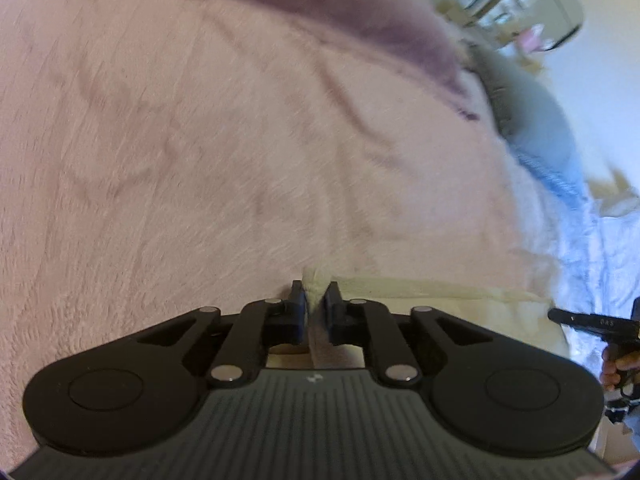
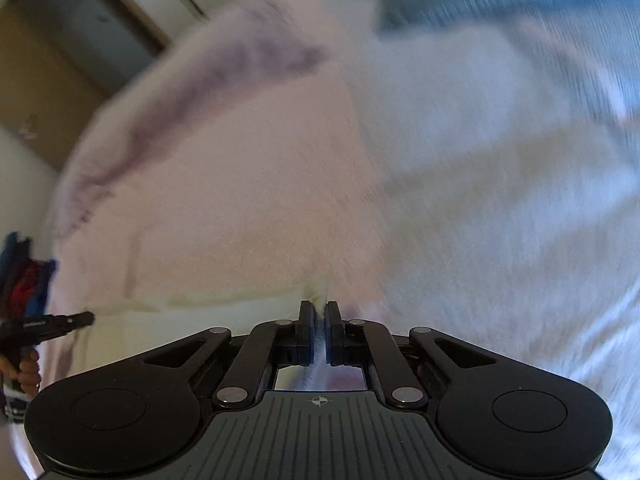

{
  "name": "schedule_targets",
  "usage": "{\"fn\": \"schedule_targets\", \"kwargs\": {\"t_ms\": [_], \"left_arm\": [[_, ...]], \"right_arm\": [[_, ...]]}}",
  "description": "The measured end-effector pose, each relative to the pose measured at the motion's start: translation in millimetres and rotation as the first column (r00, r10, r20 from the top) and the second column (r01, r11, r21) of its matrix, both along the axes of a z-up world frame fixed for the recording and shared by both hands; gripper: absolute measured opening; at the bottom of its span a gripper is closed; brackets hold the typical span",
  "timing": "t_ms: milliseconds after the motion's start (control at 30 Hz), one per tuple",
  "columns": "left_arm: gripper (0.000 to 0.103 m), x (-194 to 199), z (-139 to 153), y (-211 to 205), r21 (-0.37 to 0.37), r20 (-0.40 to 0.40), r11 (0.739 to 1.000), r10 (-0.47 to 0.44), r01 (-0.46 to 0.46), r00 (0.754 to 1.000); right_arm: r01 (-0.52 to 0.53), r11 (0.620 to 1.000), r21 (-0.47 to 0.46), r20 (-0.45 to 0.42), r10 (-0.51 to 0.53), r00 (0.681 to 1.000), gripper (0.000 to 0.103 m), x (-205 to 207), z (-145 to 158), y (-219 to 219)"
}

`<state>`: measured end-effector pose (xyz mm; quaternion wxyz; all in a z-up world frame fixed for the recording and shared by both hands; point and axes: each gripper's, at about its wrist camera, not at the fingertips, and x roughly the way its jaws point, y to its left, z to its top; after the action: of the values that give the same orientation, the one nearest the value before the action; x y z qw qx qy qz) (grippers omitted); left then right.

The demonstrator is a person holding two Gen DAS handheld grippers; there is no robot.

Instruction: Fold clothes

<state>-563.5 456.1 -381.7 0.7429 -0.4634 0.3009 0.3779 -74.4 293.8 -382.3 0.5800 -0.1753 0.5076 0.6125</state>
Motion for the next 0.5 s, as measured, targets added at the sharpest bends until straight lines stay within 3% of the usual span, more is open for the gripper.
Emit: {"fn": "schedule_targets", "kwargs": {"t_ms": [133,233,300,367,433,500], "left_arm": [[0.024,-9,18,-4,0.028,0.027,0.998,0.051,-0.052,0.998],[0.026,-17,32,-3,0.04,0.056,0.997,0.06,-0.062,0.997],[0.028,-8,43,-2,0.091,0.01,0.995,-0.046,0.045,0.999],[0.029,4,54,-1,0.139,-0.049,0.977,-0.158,0.163,0.986],[0.032,19,59,1,0.161,-0.095,0.943,-0.279,0.291,0.956],[0.033,34,61,3,0.155,-0.13,0.89,-0.412,0.429,0.902]], "right_arm": [[-0.034,0.999,0.035,0.077,0.031,0.997,0.014,-10,19,-2],[-0.078,0.994,0.071,0.152,0.067,0.986,0.022,-19,35,-1],[-0.174,0.982,0.08,0.171,0.158,0.972,0.025,-31,39,4],[-0.304,0.951,0.062,0.189,0.288,0.939,0.032,-47,40,13],[-0.428,0.903,0.03,0.231,0.411,0.882,0.035,-67,38,23],[-0.528,0.849,0.009,0.23,0.512,0.828,0.036,-81,34,30]]}}
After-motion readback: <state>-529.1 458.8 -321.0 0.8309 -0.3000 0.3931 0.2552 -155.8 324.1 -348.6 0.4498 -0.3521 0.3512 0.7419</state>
